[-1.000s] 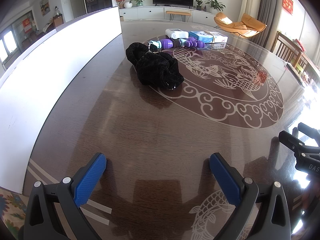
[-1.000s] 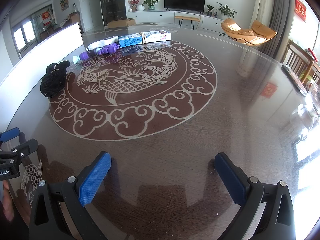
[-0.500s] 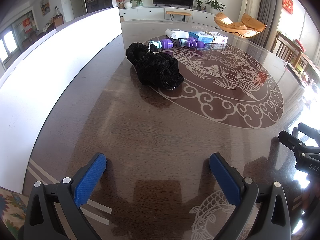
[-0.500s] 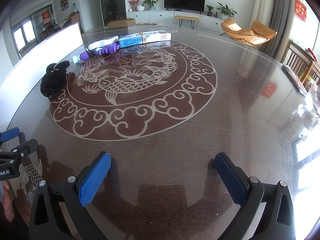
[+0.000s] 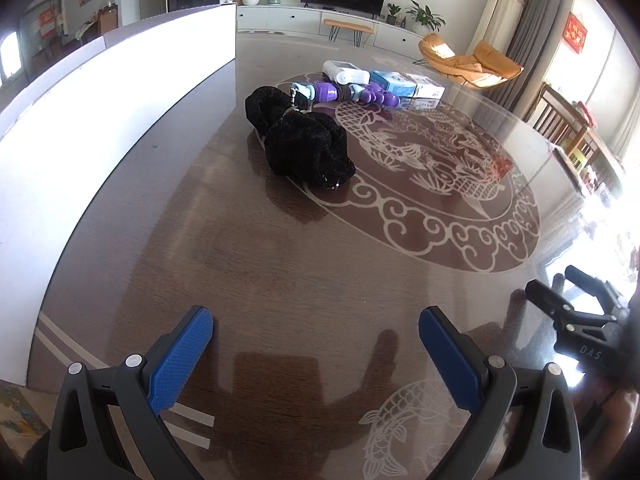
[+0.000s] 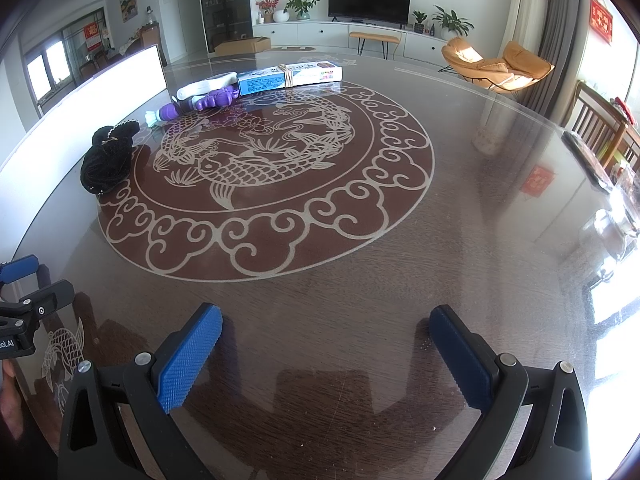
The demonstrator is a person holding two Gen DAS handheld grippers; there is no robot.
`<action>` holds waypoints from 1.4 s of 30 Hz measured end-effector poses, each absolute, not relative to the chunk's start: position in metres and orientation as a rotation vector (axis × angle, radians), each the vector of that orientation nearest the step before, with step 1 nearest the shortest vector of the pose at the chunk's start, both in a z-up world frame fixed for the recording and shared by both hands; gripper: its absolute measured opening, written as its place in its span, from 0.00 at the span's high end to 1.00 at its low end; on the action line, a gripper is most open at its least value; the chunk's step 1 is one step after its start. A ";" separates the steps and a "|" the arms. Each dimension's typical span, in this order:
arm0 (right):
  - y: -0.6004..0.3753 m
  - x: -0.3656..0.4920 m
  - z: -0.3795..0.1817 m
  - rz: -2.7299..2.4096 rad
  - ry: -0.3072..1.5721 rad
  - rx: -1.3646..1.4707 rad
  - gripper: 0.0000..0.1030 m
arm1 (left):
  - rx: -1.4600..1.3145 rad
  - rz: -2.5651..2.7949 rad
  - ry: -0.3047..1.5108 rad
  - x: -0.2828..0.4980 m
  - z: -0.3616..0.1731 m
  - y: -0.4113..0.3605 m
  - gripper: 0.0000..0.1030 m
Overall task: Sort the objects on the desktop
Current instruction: 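Grasp the black velvet bag with gold cord with the left tool, then grasp the white lotion bottle with the right tool while the left holds the bag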
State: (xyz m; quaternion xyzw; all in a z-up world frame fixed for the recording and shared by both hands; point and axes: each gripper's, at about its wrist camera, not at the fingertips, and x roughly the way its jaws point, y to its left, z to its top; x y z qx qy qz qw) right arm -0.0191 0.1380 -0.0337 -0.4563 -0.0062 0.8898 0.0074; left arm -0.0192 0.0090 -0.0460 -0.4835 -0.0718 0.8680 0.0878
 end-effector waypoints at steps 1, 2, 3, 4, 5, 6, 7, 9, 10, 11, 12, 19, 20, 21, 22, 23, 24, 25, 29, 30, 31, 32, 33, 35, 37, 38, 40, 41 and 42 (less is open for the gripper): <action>0.138 -0.019 -0.034 2.783 -0.017 -1.428 0.00 | -1.410 2.587 -0.295 -0.024 -0.041 0.001 0.00; 0.138 -0.019 -0.034 2.783 -0.013 -1.430 0.00 | -1.395 2.615 -0.340 -0.032 -0.037 -0.005 0.00; 0.138 -0.019 -0.034 2.783 -0.013 -1.430 0.00 | -1.395 2.648 -0.350 -0.042 -0.033 -0.008 0.00; 0.138 -0.019 -0.034 2.783 -0.016 -1.428 0.00 | -1.401 2.667 -0.345 -0.054 -0.030 -0.009 0.00; 0.138 -0.019 -0.034 2.782 -0.019 -1.427 0.00 | -1.408 2.671 -0.338 -0.066 -0.027 -0.009 0.00; 0.138 -0.019 -0.034 2.782 -0.020 -1.426 0.00 | -1.410 2.673 -0.339 -0.079 -0.025 -0.008 0.00; 0.138 -0.019 -0.034 2.782 -0.020 -1.426 0.00 | -1.403 2.675 -0.347 -0.090 -0.023 -0.006 0.00; 0.138 -0.019 -0.034 2.781 -0.023 -1.424 0.00 | -1.409 2.690 -0.336 -0.110 -0.026 0.000 0.00; 0.138 -0.019 -0.034 2.781 -0.025 -1.423 0.00 | -1.440 2.690 -0.312 -0.122 -0.030 0.004 0.00; 0.138 -0.019 -0.034 2.781 -0.027 -1.422 0.00 | -1.482 2.687 -0.281 -0.132 -0.037 0.008 0.00; 0.138 -0.019 -0.034 2.781 -0.027 -1.422 0.00 | -1.526 2.685 -0.249 -0.141 -0.044 0.011 0.00; 0.137 -0.020 -0.034 2.781 -0.024 -1.424 0.00 | -1.462 2.763 0.024 -0.156 -0.058 0.025 0.17; 0.137 -0.020 -0.034 2.781 -0.024 -1.424 0.00 | -1.421 2.770 0.034 -0.153 -0.056 0.023 0.28; 0.137 -0.020 -0.034 2.781 -0.024 -1.423 0.00 | -1.395 2.778 0.049 -0.149 -0.054 0.021 0.49; 0.137 -0.020 -0.034 2.781 -0.025 -1.423 0.00 | -1.393 2.766 0.043 -0.148 -0.054 0.017 0.56; 0.137 -0.020 -0.034 2.781 -0.025 -1.423 0.00 | -1.392 2.760 0.041 -0.145 -0.053 0.012 0.58; 0.137 -0.020 -0.034 2.781 -0.024 -1.423 0.00 | -1.388 2.764 0.043 -0.140 -0.053 0.007 0.59; 0.137 -0.020 -0.034 2.781 -0.025 -1.423 0.00 | -1.381 2.771 0.038 -0.134 -0.053 0.001 0.59; 0.136 -0.019 -0.033 2.779 -0.034 -1.418 0.00 | -1.357 2.802 0.030 -0.107 -0.054 -0.019 0.59; 0.136 -0.019 -0.034 2.778 -0.034 -1.419 0.00 | -1.359 2.801 0.034 -0.103 -0.054 -0.023 0.59; 0.136 -0.019 -0.034 2.778 -0.032 -1.419 0.00 | -1.363 2.800 0.036 -0.100 -0.054 -0.025 0.59; 0.136 -0.019 -0.033 2.778 -0.031 -1.419 0.00 | -1.369 2.799 0.031 -0.097 -0.054 -0.028 0.59; 0.136 -0.019 -0.033 2.779 -0.029 -1.421 0.00 | -1.372 2.799 0.025 -0.094 -0.054 -0.029 0.59; 0.138 -0.020 -0.034 2.780 -0.017 -1.426 0.00 | -1.369 2.806 0.040 -0.093 -0.054 -0.029 0.59; 0.138 -0.022 -0.034 2.777 -0.004 -1.431 0.00 | -1.361 2.814 0.048 -0.091 -0.056 -0.030 0.58; 0.138 -0.024 -0.034 2.773 -0.001 -1.437 0.00 | -1.359 2.816 0.044 -0.091 -0.056 -0.030 0.58; 0.135 -0.036 -0.033 2.755 0.029 -1.468 0.00 | -1.356 2.822 0.043 -0.090 -0.056 -0.029 0.57; 0.133 -0.046 -0.031 2.776 0.082 -1.495 0.00 | -1.356 2.824 0.046 -0.091 -0.056 -0.029 0.57; 0.129 -0.059 -0.027 2.810 0.157 -1.518 0.00 | -1.356 2.825 0.046 -0.091 -0.057 -0.029 0.57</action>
